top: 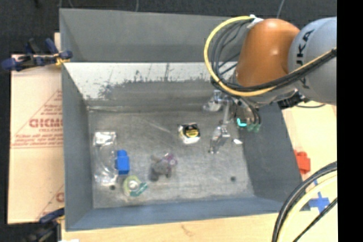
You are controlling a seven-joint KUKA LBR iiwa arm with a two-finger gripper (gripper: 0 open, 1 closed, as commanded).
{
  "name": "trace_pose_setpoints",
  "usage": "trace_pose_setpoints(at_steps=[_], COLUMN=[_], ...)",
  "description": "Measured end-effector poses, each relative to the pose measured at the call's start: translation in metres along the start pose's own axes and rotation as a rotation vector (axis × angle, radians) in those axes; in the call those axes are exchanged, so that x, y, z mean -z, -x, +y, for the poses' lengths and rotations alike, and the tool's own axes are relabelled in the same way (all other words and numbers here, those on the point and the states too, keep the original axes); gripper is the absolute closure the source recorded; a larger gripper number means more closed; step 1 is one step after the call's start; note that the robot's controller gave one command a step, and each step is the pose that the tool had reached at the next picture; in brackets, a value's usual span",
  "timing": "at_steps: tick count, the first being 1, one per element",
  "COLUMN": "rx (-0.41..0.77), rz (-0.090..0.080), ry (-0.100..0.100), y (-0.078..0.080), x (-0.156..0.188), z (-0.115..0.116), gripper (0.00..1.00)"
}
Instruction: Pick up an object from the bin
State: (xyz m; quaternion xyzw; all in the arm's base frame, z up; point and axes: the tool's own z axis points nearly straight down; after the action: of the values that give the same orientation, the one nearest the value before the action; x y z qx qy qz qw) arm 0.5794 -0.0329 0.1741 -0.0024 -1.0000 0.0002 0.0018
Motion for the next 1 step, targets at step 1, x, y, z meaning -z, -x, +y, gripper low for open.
trace_pose_setpoints(at_steps=[1], rx=[0.355], rz=[-0.011], ry=[-0.002], y=[0.0497], x=[-0.1001], z=[0.0079], gripper=[0.0])
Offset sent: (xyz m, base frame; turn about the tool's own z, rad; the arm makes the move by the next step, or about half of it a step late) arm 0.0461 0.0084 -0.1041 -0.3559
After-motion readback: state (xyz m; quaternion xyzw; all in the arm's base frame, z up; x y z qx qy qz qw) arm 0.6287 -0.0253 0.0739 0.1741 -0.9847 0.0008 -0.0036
